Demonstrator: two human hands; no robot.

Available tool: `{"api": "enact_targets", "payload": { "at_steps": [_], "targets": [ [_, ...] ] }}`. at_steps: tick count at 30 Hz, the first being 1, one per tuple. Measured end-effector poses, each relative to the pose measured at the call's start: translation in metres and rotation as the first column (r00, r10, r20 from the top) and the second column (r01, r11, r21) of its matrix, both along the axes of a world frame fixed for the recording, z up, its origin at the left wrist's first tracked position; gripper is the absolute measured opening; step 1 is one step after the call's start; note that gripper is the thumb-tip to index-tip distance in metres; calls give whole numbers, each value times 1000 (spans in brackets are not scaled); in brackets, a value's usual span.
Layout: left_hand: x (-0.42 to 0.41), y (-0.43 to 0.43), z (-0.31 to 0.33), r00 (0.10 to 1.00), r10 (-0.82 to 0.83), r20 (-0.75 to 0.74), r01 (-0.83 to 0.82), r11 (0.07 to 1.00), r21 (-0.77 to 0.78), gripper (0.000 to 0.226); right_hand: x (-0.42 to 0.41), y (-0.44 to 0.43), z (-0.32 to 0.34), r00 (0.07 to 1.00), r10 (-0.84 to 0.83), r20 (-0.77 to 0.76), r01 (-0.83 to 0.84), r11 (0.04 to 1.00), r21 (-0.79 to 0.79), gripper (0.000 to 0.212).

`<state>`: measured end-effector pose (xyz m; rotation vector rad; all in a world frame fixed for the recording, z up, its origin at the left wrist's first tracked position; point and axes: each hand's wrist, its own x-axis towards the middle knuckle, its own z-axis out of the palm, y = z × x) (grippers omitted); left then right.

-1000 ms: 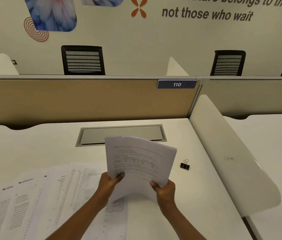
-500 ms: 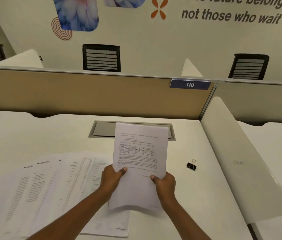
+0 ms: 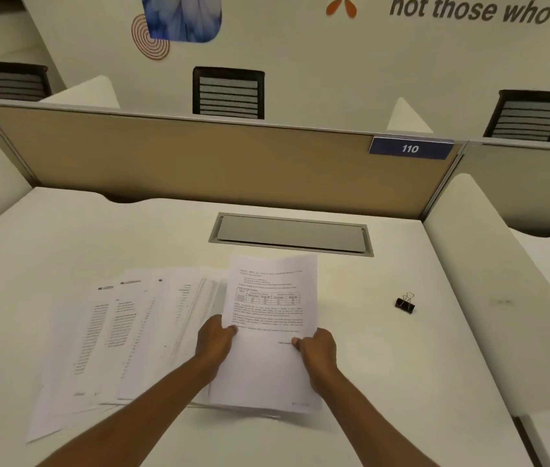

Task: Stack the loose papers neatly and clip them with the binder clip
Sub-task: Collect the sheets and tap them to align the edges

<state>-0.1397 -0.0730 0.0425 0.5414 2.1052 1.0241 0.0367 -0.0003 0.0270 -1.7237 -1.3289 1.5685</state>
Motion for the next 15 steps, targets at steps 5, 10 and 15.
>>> {"api": "enact_targets", "payload": {
  "at_steps": [5, 10, 15],
  "targets": [
    [-27, -8, -4, 982, -187, 26, 188, 981, -53, 16, -21, -16, -8, 997, -15, 76, 15, 1000, -5, 14],
    [-52, -2, -10, 956, -293, -3, 291, 950, -110, 22, -34, -24, -13, 993, -69, 91, 71, 997, -26, 17],
    [-67, 2, -24, 935, -337, -114, 306, 925, -223, 23, -39, -23, -15, 990, -47, 135, 48, 999, -7, 20]
  ]
}}
